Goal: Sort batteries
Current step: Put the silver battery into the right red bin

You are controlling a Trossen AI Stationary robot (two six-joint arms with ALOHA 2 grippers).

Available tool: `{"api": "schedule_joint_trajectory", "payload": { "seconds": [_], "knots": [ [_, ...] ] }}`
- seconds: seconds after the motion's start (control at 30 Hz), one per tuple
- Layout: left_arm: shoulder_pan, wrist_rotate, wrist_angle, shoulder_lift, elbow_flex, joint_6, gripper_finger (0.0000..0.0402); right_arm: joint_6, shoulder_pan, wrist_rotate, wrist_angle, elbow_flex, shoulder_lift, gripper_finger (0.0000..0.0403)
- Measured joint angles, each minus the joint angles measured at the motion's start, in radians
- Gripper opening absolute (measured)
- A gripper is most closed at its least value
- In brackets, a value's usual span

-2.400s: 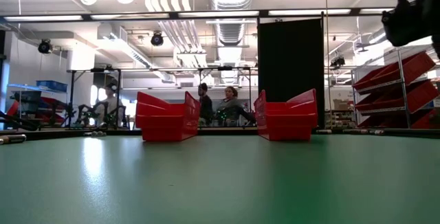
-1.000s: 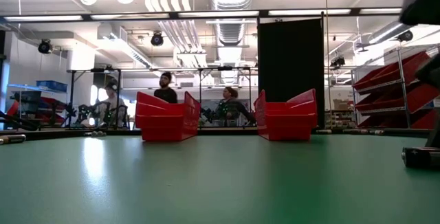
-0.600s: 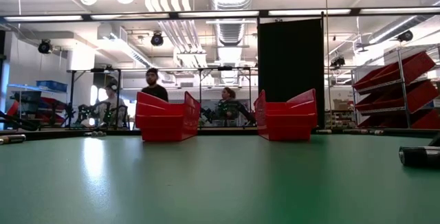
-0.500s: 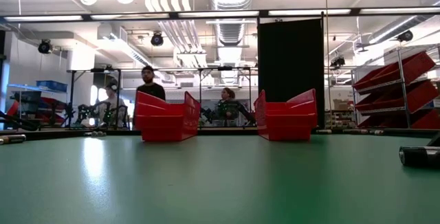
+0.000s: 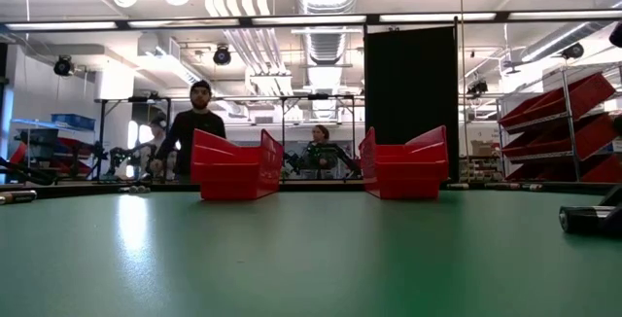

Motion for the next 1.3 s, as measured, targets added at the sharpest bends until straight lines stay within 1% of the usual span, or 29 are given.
{"api": "schedule_joint_trajectory", "payload": {
  "seconds": [0.2, 0.5, 0.83, 0.97, 1.07, 1.13, 1.23, 1.3],
  "knots": [
    [0.000, 0.000, -0.001, 0.000, 0.000, 0.000, 0.0158, -0.084, -0.030, -0.037, -0.011, 0.004, -0.080, 0.0044],
    [0.000, -0.002, -0.006, 0.000, 0.000, 0.000, 0.0158, -0.338, -0.131, -0.053, -0.069, 0.000, -0.275, 0.0044],
    [0.000, -0.003, -0.024, 0.000, 0.000, 0.000, 0.0158, -0.639, -0.267, -0.054, -0.061, 0.005, -0.482, 0.0044],
    [0.000, -0.003, -0.024, 0.000, 0.000, 0.007, 0.0158, -0.774, -0.353, -0.060, -0.070, 0.018, -0.552, 0.0044],
    [0.000, -0.004, -0.024, 0.000, 0.000, 0.013, 0.0158, -0.877, -0.443, -0.077, -0.091, 0.029, -0.574, 0.0044],
    [0.002, -0.009, -0.023, 0.000, 0.000, 0.014, 0.0158, -0.935, -0.519, -0.125, -0.114, 0.040, -0.577, 0.0044],
    [0.002, -0.051, -0.023, 0.000, 0.000, 0.013, 0.0158, -1.013, -0.631, -0.207, -0.149, 0.065, -0.574, 0.0044],
    [0.002, -0.075, -0.023, 0.000, 0.000, 0.010, 0.0158, -1.058, -0.704, -0.234, -0.193, 0.088, -0.574, 0.0048]
  ]
}}
